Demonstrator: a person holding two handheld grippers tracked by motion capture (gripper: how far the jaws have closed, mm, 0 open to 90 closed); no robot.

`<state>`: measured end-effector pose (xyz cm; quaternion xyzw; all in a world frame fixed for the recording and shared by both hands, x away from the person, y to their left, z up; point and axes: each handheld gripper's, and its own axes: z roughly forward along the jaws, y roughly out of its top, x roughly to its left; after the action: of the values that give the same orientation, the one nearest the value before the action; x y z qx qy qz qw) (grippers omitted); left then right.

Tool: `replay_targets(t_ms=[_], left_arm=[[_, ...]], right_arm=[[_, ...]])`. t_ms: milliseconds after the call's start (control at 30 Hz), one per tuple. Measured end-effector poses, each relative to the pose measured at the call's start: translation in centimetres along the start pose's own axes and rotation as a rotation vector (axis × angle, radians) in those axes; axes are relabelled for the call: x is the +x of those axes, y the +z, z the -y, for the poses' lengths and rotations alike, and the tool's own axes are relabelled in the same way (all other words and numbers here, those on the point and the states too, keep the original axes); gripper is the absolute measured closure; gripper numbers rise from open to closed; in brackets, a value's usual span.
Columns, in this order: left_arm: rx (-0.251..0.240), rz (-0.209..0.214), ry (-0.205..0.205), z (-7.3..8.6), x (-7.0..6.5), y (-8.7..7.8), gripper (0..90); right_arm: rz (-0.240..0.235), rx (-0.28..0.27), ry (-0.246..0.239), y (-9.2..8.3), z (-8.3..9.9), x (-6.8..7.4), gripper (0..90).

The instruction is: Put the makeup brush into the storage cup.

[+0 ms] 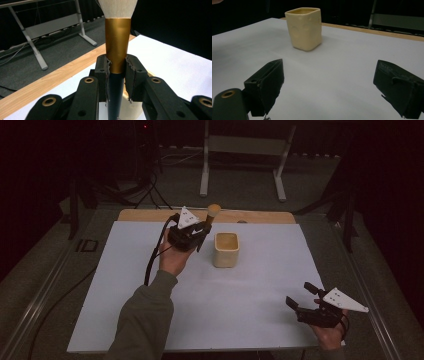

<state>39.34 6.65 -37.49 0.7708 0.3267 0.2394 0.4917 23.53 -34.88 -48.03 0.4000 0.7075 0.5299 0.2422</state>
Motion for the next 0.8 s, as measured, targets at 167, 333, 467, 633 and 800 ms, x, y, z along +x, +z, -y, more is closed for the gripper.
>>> replay_targets(t_ms=[167,333,467,633,800], left_arm=[[-0.005,0.0,0.005,-0.4,-0.1,0.2,74.3],[-0.005,0.001,0.01,-0.7,-0.2,0.4,74.4],[-0.009,0.004,0.007,-0.8,-0.3,0.8,74.3],[-0.015,0.009,0.01,-1.0,-0.6,1.2,74.4],[-0.018,0.016,0.014,-1.4,-1.0,1.6,74.3]], right_arm=[[0.001,0.001,0.001,0.0,0.0,0.0,9.6],[0.001,-0.001,0.001,0.0,0.0,0.0,9.6],[0.002,0.0,0.004,-0.1,0.0,0.0,9.6],[0.004,-0.001,0.006,-0.1,0.0,-0.1,9.6],[0.003,-0.002,0.007,-0.1,0.0,-0.1,9.6]])
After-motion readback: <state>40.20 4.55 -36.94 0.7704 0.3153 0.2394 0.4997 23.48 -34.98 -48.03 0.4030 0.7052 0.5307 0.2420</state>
